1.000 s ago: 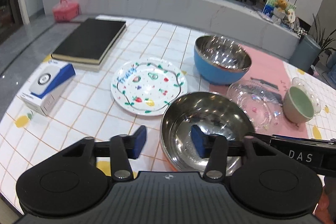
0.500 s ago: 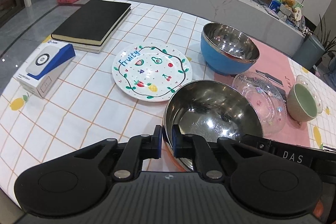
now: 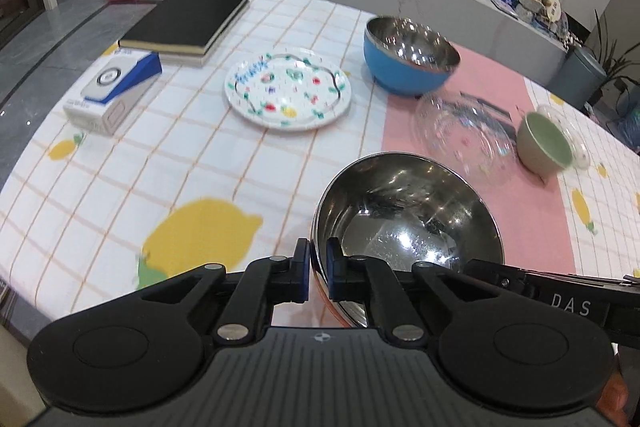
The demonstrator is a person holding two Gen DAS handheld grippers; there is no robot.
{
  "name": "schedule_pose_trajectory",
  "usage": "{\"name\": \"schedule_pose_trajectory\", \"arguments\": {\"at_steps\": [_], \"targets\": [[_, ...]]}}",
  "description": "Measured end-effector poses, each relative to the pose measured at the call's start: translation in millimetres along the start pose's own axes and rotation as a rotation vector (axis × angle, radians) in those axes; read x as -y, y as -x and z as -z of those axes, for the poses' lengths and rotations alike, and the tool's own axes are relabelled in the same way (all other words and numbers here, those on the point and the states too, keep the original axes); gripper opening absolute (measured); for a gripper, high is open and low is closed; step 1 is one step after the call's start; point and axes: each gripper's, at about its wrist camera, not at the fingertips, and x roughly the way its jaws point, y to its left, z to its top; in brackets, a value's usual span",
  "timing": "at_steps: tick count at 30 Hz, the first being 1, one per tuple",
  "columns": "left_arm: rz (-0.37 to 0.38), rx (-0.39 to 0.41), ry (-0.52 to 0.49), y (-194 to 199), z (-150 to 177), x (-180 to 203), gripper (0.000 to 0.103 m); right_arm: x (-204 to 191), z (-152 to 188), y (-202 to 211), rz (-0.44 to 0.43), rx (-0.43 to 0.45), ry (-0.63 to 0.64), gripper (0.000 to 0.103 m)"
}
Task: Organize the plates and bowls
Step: 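Lift the orange-bottomed bowl with the left gripper toward the blue bowl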
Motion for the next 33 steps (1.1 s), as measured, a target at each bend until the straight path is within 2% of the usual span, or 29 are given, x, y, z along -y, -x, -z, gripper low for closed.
{"name": "schedule_pose_trajectory", "arguments": {"at_steps": [9, 22, 24, 25, 27, 28, 33], "targets": [[0.008, -0.028, -0.01, 7.0, 26.1, 0.9, 0.008, 3.8, 23.8, 9.8, 0.011, -0.022, 0.002, 0.012], [-0.01, -0.038, -0.026, 2.8, 30.7, 1.2, 0.008, 1.0, 27.7, 4.9, 0.021, -0.02, 0.033, 0.012], [-0.01, -0.042, -0.031, 2.9, 29.9, 1.6, 0.01, 1.0, 27.5, 6.5, 0.012, -0.016, 0.039, 0.018], [-0.009, -0.037, -0.033, 3.5, 29.4, 1.6, 0.014, 1.0, 27.5, 8.6, 0.01, -0.007, 0.042, 0.02], [-0.008, -0.022, -0.043, 6.6, 26.0, 1.4, 0.025, 1.3, 25.7, 14.0, 0.007, 0.015, 0.057, 0.033], [-0.007, -0.011, -0.046, 8.7, 23.5, 1.5, 0.029, 2.2, 24.3, 17.5, 0.009, 0.029, 0.063, 0.033], [0.005, 0.039, -0.066, 18.5, 2.3, 4.9, 0.03, 15.6, 11.1, 32.2, 0.004, 0.089, 0.05, 0.039]]}}
